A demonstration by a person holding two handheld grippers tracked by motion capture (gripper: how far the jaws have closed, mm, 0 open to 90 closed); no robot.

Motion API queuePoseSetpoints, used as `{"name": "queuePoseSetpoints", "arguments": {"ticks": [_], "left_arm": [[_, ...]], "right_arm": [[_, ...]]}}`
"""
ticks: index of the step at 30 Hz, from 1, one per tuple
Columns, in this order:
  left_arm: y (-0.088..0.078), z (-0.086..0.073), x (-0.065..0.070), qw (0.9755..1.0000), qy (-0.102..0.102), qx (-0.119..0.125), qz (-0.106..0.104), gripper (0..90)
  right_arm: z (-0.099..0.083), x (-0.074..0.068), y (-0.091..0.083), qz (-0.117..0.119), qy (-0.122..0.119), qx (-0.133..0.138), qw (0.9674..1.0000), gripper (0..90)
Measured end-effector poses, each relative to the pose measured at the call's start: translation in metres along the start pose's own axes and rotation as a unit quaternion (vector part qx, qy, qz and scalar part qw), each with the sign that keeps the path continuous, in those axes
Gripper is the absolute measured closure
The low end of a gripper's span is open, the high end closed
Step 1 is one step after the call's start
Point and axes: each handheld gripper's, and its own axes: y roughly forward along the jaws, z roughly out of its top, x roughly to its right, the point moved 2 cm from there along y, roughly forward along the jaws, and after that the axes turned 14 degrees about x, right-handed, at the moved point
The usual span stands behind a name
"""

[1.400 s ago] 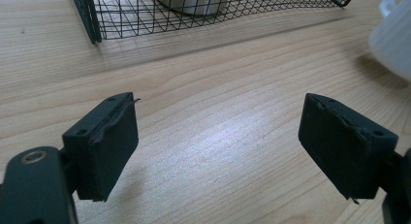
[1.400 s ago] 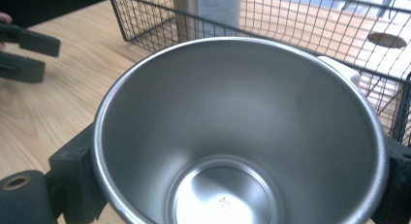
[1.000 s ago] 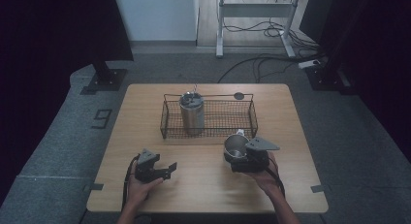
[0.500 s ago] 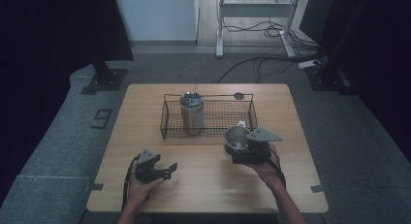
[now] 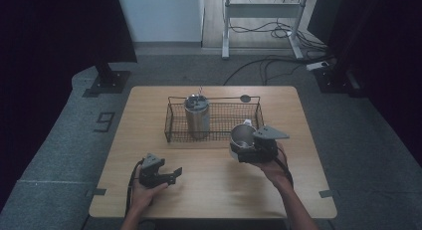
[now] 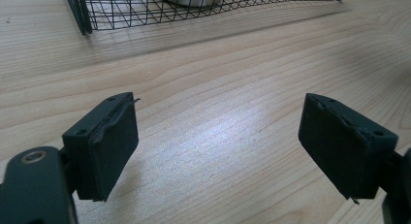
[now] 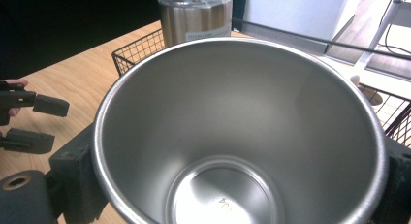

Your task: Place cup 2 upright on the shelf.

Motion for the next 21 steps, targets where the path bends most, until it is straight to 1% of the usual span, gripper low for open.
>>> {"name": "queuePoseSetpoints", "arguments": {"ticks": [6,21], "left_arm": [[0.0,0.0,0.0,1.0,0.001,-0.001,0.0,14.5],[0.001,-0.001,0.001,1.0,0.002,-0.002,-0.001,14.6]], "right_arm": [[0.006,0.001,0.002,-0.003,-0.003,0.003,1.0,6.8],[0.016,0.008,0.006,-0.006,0.002,0.009,0.9999,6.8]]}}
